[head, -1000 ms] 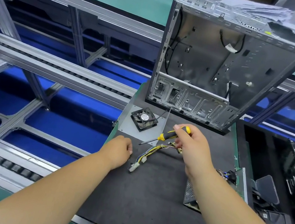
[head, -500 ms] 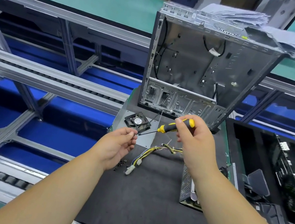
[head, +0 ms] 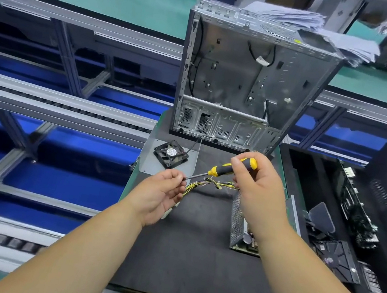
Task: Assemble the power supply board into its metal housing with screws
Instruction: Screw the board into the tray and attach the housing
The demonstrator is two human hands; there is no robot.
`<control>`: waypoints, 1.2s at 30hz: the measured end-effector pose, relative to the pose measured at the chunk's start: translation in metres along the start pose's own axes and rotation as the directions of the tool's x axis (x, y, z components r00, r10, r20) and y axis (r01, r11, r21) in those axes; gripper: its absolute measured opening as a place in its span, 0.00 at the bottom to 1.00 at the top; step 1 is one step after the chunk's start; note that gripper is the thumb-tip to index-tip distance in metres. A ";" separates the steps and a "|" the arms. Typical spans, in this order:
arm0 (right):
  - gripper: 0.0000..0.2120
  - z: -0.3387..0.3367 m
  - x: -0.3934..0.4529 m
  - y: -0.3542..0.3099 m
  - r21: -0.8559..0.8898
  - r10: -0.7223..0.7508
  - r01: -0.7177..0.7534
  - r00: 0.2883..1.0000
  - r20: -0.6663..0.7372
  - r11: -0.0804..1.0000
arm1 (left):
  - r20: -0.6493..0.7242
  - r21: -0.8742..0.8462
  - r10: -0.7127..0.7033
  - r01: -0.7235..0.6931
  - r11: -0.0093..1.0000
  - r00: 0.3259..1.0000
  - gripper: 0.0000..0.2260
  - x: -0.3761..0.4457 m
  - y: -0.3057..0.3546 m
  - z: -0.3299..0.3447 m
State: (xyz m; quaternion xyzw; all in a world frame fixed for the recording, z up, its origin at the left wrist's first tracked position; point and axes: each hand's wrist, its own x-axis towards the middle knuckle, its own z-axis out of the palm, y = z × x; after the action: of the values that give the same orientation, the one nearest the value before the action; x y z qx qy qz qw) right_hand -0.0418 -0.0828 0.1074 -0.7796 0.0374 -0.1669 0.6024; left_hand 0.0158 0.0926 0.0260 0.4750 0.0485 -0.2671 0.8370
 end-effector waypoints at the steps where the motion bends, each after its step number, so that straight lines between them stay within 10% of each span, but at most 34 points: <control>1: 0.04 -0.002 -0.002 0.000 -0.011 -0.001 0.001 1.000 0.005 1.000 | -0.004 0.008 0.000 0.000 1.000 1.000 0.08 -0.002 -0.001 0.002; 30: 0.06 -0.198 -0.025 0.035 -0.108 0.040 -0.052 0.993 -0.110 0.993 | 0.023 0.600 0.202 -0.175 0.781 0.979 0.06 -0.003 -0.091 0.170; 36: 0.07 -0.218 -0.033 0.056 -0.232 -0.002 -0.013 0.998 -0.063 0.973 | 0.117 0.941 0.353 -0.217 0.258 0.928 0.09 0.020 -0.093 0.163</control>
State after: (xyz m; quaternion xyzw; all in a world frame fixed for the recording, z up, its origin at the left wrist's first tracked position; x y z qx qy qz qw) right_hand -0.1318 -0.2910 0.0948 -0.8389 0.0779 -0.1842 0.5062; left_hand -0.0414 -0.0871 0.0369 0.8871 -0.1535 -0.0609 0.4311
